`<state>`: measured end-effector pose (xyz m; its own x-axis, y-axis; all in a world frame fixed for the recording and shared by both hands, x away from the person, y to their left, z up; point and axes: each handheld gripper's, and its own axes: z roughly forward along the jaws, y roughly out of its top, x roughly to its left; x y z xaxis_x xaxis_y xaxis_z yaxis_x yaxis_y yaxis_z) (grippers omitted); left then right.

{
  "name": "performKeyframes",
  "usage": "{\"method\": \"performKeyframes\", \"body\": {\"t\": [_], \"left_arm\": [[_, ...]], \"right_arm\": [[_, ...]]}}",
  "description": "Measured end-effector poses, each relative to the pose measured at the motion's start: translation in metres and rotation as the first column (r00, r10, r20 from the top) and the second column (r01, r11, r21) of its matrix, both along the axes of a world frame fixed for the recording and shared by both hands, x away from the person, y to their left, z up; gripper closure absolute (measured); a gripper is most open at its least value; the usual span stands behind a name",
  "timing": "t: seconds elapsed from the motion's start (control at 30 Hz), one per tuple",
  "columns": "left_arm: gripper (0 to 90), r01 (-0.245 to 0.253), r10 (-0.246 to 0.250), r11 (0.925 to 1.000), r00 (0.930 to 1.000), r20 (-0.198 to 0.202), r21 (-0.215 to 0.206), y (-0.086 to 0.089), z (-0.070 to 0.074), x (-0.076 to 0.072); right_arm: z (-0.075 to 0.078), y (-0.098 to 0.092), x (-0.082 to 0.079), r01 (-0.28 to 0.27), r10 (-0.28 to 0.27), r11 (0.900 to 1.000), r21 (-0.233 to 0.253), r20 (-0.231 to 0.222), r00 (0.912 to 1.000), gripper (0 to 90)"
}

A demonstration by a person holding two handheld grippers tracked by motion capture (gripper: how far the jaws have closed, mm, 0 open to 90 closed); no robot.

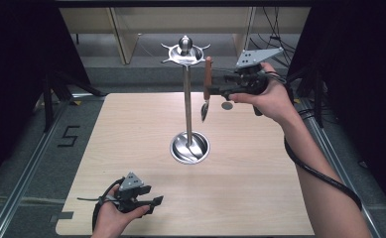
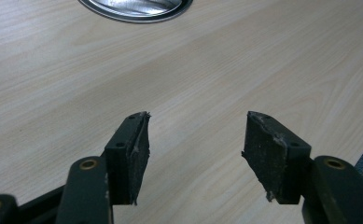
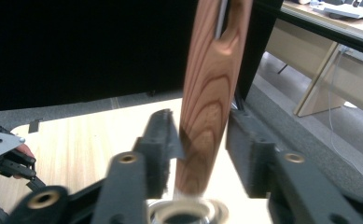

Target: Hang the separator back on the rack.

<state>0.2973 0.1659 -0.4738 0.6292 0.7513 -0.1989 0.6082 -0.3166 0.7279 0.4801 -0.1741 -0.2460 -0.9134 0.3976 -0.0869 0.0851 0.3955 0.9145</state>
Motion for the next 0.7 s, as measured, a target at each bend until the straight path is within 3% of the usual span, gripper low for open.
{"method": "performKeyframes", "body": {"t": [0.13,0.23,0.33,0.37,0.4,0.47,0.5,0.53,0.57,0.6,0.63,0.67,0.7], "left_arm": [[39.6,0.000,0.000,1.0000,1.0000,0.003,0.001,0.000,0.000,0.000],[39.6,-0.001,0.001,1.0000,1.0000,0.003,0.001,0.000,0.001,0.000],[39.6,-0.005,0.005,0.9999,1.0000,0.000,0.014,0.000,0.000,0.000],[39.7,0.000,0.001,1.0000,1.0000,-0.007,0.006,-0.001,0.000,0.000],[39.6,-0.011,0.011,0.9999,0.9999,0.005,0.001,-0.002,-0.001,-0.001],[39.7,0.002,-0.002,1.0000,1.0000,-0.002,0.009,-0.001,0.000,0.000],[39.6,0.000,0.000,1.0000,1.0000,-0.003,0.008,-0.001,-0.001,0.000],[39.6,0.000,0.000,1.0000,1.0000,-0.003,0.008,-0.001,-0.001,0.000],[39.6,-0.004,0.004,0.9999,1.0000,-0.003,0.011,-0.002,-0.001,0.000],[39.6,-0.003,0.003,0.9999,1.0000,-0.004,0.010,-0.001,-0.001,0.000],[39.6,-0.008,0.008,0.9999,1.0000,-0.005,0.007,-0.002,-0.002,0.000],[39.6,-0.008,0.008,0.9999,1.0000,-0.005,0.007,-0.002,-0.002,0.000],[39.6,-0.007,0.007,0.9999,1.0000,-0.005,0.012,-0.002,-0.002,0.000]], "right_arm": [[-0.002,-0.005,-0.008,0.019,-0.019,1.000,0.009,-0.001,0.9998,52.7],[-0.007,-0.011,-0.017,0.036,-0.036,0.999,-0.004,0.021,0.9991,49.8],[-0.016,-0.021,-0.027,0.060,-0.060,0.998,-0.019,0.034,0.9976,46.8],[-0.020,-0.025,-0.032,0.076,-0.076,0.997,-0.024,0.018,0.9970,46.0],[-0.025,-0.028,-0.034,0.068,-0.067,0.997,-0.034,0.032,0.9973,45.4],[-0.039,-0.035,-0.045,0.099,-0.099,0.994,-0.046,-0.005,0.9951,43.6],[-0.058,-0.040,-0.057,0.124,-0.126,0.990,-0.064,-0.027,0.9917,41.6],[-0.058,-0.040,-0.057,0.124,-0.126,0.990,-0.064,-0.027,0.9917,41.6],[-0.080,-0.048,-0.069,0.129,-0.133,0.987,-0.096,-0.041,0.9902,41.7],[-0.080,-0.048,-0.069,0.129,-0.133,0.987,-0.096,-0.041,0.9902,41.7],[-0.104,-0.056,-0.080,0.142,-0.149,0.985,-0.100,-0.067,0.9865,42.1],[-0.104,-0.056,-0.080,0.142,-0.149,0.985,-0.100,-0.067,0.9865,42.1],[-0.114,-0.061,-0.086,0.150,-0.161,0.982,-0.113,-0.091,0.9828,42.2]]}}
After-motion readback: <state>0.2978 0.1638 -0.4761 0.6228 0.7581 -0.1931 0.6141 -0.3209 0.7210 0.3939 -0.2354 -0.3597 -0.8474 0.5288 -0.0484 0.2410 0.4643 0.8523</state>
